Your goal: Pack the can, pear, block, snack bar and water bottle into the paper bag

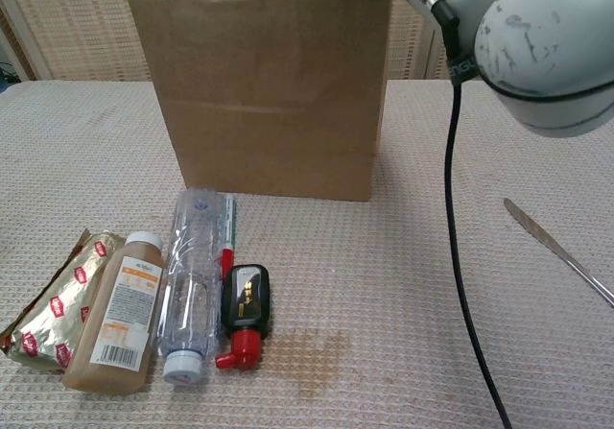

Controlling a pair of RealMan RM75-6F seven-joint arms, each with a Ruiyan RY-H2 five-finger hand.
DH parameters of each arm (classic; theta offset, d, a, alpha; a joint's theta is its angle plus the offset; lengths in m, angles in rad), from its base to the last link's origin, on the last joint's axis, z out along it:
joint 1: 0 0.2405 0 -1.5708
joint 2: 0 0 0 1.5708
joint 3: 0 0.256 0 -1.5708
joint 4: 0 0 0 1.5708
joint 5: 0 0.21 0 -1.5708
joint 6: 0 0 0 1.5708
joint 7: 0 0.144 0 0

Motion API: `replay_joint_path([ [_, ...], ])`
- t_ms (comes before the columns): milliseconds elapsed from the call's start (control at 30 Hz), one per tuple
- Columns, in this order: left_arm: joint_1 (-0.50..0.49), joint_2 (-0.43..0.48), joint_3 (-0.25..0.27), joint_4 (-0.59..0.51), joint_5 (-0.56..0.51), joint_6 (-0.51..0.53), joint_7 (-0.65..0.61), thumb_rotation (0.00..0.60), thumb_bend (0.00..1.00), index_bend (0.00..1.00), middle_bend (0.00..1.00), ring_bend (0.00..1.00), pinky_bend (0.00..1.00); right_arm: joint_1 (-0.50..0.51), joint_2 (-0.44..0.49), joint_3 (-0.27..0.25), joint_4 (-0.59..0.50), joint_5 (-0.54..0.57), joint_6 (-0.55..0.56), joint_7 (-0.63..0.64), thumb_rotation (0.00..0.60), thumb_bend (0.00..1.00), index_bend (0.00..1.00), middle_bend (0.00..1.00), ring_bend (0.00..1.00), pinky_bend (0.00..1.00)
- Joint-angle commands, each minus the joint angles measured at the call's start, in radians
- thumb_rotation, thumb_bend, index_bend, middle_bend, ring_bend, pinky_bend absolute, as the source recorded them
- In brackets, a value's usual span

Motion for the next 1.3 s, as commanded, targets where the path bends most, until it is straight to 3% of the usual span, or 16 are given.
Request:
replay_joint_path([
  [33, 0.0, 0.0, 0.0, 0.0, 0.0, 0.0, 0.0, 0.6, 0.37, 0.0, 0.0, 0.0, 0.05, -0.012, 0.025, 0.024, -0.052, 0.008, 0.022, 0.006, 0.6, 0.04, 0.0, 0.13, 0.07, 0.31],
  [233, 0.001, 0.001, 0.0, -0.003, -0.002, 0.001, 0.002, 0.6, 0.37, 0.0, 0.0, 0.0, 0.05, -0.065, 0.115, 0.043, -0.207, -0.028, 0.079, 0.041, 0.6, 0.04, 0.0, 0.13, 0.06, 0.28],
  [367, 0.001, 0.001, 0.001, -0.004, -0.002, 0.0, 0.004, 0.6, 0.37, 0.0, 0.0, 0.0, 0.05, -0.155, 0.224, 0.009, -0.374, -0.101, 0.132, 0.077, 0.6, 0.04, 0.0, 0.13, 0.06, 0.28],
  [467, 0.001, 0.001, 0.002, -0.006, -0.001, 0.0, 0.009, 0.6, 0.37, 0.0, 0.0, 0.0, 0.05, -0.262, 0.341, -0.06, -0.533, -0.197, 0.181, 0.118, 0.6, 0.04, 0.0, 0.13, 0.06, 0.27],
  [633, 0.002, -0.002, 0.004, -0.008, 0.002, 0.002, 0.02, 0.6, 0.37, 0.0, 0.0, 0.0, 0.05, -0.493, 0.54, -0.272, -0.69, -0.452, 0.289, 0.233, 0.6, 0.04, 0.0, 0.13, 0.06, 0.26],
  [700, 0.003, -0.004, 0.005, -0.008, 0.004, 0.004, 0.027, 0.6, 0.37, 0.0, 0.0, 0.0, 0.05, -0.571, 0.583, -0.353, -0.695, -0.539, 0.328, 0.295, 0.6, 0.04, 0.0, 0.13, 0.06, 0.25],
  [800, 0.003, -0.004, 0.005, -0.009, 0.005, 0.005, 0.029, 0.6, 0.37, 0.0, 0.0, 0.0, 0.05, -0.6, 0.597, -0.384, -0.689, -0.577, 0.342, 0.324, 0.6, 0.04, 0.0, 0.13, 0.06, 0.24],
  [867, 0.004, -0.005, 0.007, -0.01, 0.008, 0.006, 0.036, 0.6, 0.37, 0.0, 0.0, 0.0, 0.05, -0.656, 0.613, -0.443, -0.666, -0.638, 0.372, 0.368, 0.6, 0.04, 0.0, 0.13, 0.06, 0.24],
  [900, 0.004, -0.007, 0.009, -0.01, 0.013, 0.009, 0.044, 0.6, 0.37, 0.0, 0.0, 0.0, 0.05, -0.736, 0.609, -0.523, -0.611, -0.692, 0.418, 0.403, 0.6, 0.04, 0.0, 0.13, 0.06, 0.24],
  [967, 0.006, -0.011, 0.011, -0.009, 0.017, 0.012, 0.053, 0.6, 0.37, 0.0, 0.0, 0.0, 0.05, -0.836, 0.555, -0.588, -0.485, -0.794, 0.527, 0.467, 0.6, 0.04, 0.0, 0.13, 0.06, 0.23],
  [1100, 0.005, -0.013, 0.014, -0.002, 0.032, 0.015, 0.051, 0.6, 0.37, 0.0, 0.0, 0.0, 0.05, -0.899, 0.489, -0.597, -0.348, -0.827, 0.574, 0.536, 0.6, 0.04, 0.0, 0.13, 0.06, 0.23],
  [1300, -0.01, -0.01, 0.041, 0.027, 0.093, 0.002, 0.041, 0.6, 0.37, 0.0, 0.0, 0.0, 0.05, -0.911, 0.478, -0.566, -0.33, -0.815, 0.541, 0.596, 0.6, 0.04, 0.0, 0.13, 0.06, 0.23],
])
